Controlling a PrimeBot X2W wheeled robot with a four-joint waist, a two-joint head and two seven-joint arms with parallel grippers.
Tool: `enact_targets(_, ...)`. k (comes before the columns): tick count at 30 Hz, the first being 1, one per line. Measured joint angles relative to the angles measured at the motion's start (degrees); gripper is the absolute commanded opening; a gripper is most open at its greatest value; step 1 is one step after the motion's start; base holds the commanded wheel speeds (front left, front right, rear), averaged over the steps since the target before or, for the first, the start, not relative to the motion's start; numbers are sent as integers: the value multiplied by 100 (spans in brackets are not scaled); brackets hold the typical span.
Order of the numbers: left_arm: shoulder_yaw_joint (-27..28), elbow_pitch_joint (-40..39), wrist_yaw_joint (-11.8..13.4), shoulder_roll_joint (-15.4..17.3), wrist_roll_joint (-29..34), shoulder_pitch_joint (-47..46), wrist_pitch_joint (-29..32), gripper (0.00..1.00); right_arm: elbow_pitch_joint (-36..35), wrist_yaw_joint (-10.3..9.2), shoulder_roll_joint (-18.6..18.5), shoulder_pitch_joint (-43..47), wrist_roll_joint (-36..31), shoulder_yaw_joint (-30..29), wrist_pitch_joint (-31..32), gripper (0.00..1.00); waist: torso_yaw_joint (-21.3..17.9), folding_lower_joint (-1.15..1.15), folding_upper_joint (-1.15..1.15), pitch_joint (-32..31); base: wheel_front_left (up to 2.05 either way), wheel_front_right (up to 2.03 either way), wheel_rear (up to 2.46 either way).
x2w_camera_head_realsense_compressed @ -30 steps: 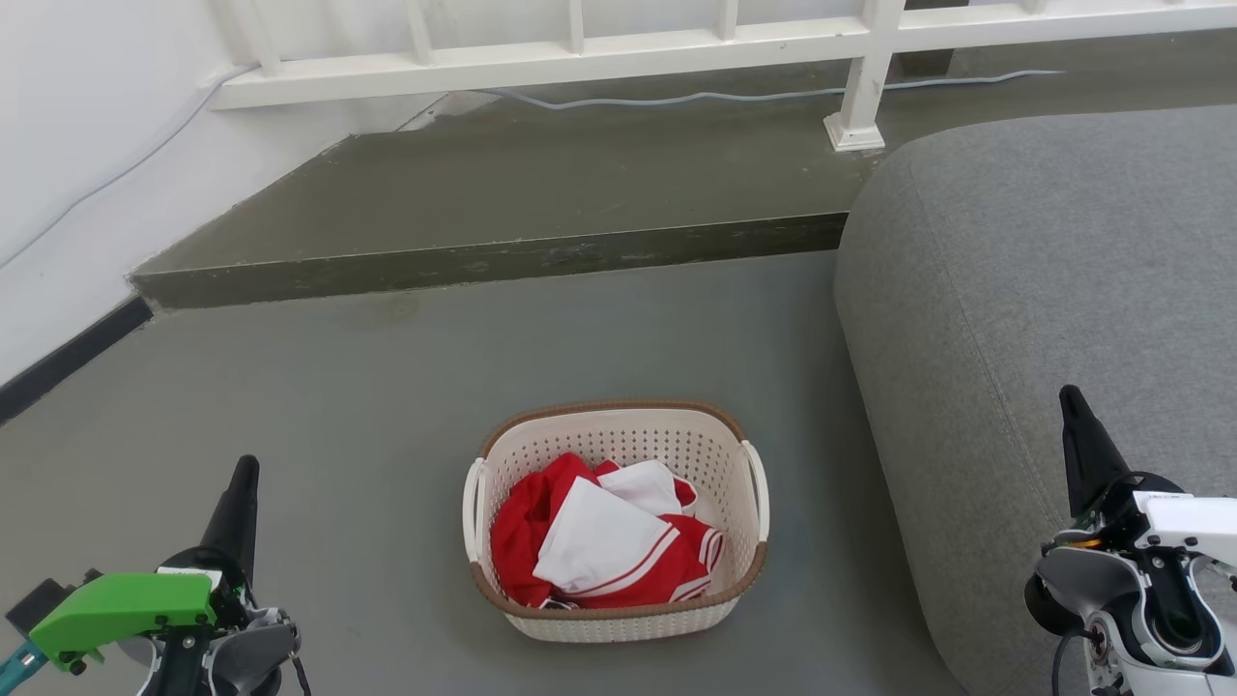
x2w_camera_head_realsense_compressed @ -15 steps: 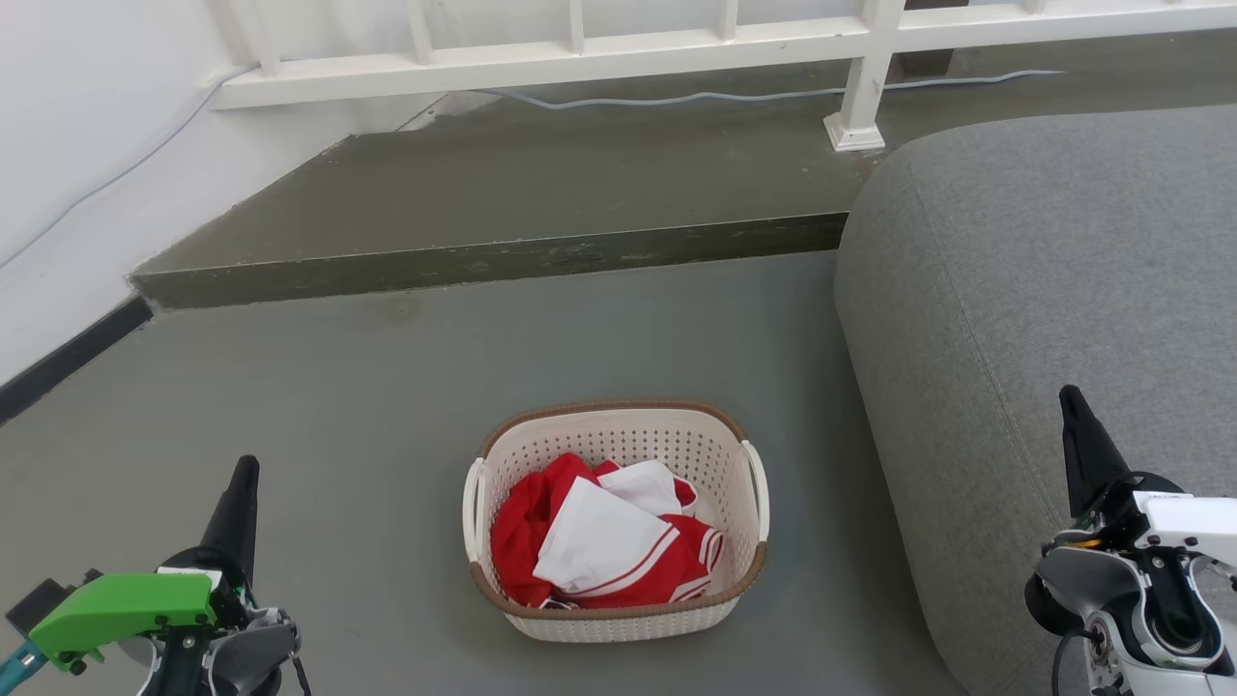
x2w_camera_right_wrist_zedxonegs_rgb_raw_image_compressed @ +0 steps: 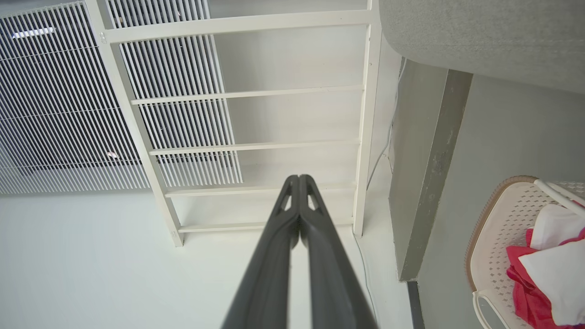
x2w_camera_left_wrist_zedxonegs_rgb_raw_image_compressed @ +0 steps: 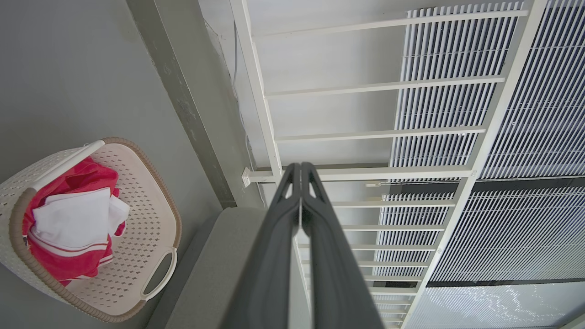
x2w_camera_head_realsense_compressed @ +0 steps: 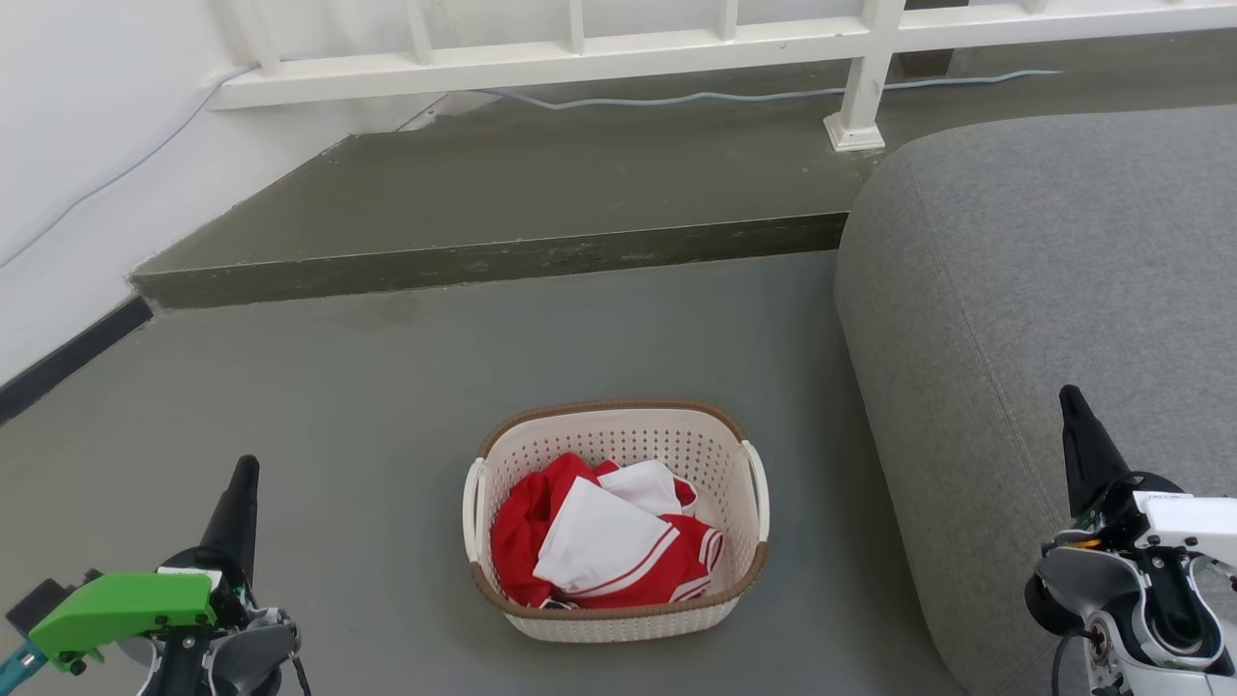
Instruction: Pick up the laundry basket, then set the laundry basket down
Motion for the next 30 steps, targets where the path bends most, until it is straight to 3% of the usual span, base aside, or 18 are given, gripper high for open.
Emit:
enact_targets(2, 0, 0, 0, 0, 0, 0, 0, 0, 0, 0, 0, 0, 0, 0, 0, 0, 0, 0, 0, 0, 0, 0, 0)
enact_targets(3, 0, 1, 0, 0, 0, 0, 0, 100, 1, 0, 0, 0, 0, 0, 0, 100, 0, 0, 0, 0, 0, 0, 0)
enact_targets(9, -42, 269, 8, -114, 0, 154, -2, 100, 255, -7, 130, 266, 1, 24, -2, 100, 0, 0, 0, 0, 0, 0, 0)
enact_targets(30, -279, 78, 8, -105, 348, 140, -365, 100, -78, -7, 111, 208, -289, 314, -309, 100, -4, 0, 0, 23, 0, 0, 0)
